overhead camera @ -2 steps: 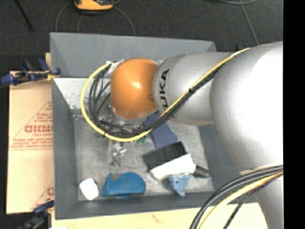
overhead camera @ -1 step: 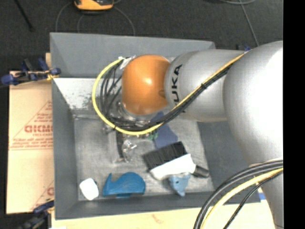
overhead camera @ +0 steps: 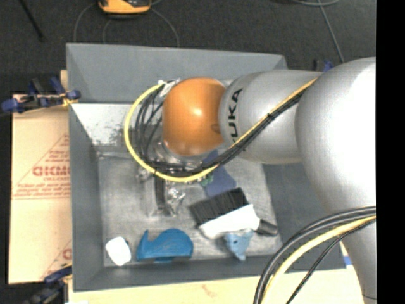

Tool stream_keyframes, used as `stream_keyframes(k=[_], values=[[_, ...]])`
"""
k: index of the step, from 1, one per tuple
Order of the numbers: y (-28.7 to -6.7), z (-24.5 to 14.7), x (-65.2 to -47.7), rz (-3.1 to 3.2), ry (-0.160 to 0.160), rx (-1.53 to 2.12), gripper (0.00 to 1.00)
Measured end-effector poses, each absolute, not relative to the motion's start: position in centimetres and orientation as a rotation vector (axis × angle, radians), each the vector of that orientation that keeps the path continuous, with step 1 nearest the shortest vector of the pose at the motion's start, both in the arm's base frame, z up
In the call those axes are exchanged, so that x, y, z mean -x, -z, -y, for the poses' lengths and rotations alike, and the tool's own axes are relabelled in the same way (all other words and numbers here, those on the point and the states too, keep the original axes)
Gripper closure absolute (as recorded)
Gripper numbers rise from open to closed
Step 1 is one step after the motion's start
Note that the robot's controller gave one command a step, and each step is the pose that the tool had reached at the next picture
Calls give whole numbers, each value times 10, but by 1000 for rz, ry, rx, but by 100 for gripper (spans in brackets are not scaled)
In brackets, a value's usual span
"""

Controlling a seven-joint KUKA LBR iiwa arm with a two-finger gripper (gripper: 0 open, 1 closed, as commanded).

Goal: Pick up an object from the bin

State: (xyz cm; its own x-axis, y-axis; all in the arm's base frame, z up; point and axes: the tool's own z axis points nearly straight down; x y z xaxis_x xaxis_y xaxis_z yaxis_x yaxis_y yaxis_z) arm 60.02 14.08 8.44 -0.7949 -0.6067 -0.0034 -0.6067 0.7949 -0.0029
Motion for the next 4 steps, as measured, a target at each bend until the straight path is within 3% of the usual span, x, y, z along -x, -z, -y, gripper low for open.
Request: stream_keyframes(k=[1, 3, 4], values=[[-76, -131, -601, -2863, -3, 1266, 100], [-79, -131, -599, -2866, -5, 1266, 100], [-98, -129, -596, -2877, -6, 1271, 100]])
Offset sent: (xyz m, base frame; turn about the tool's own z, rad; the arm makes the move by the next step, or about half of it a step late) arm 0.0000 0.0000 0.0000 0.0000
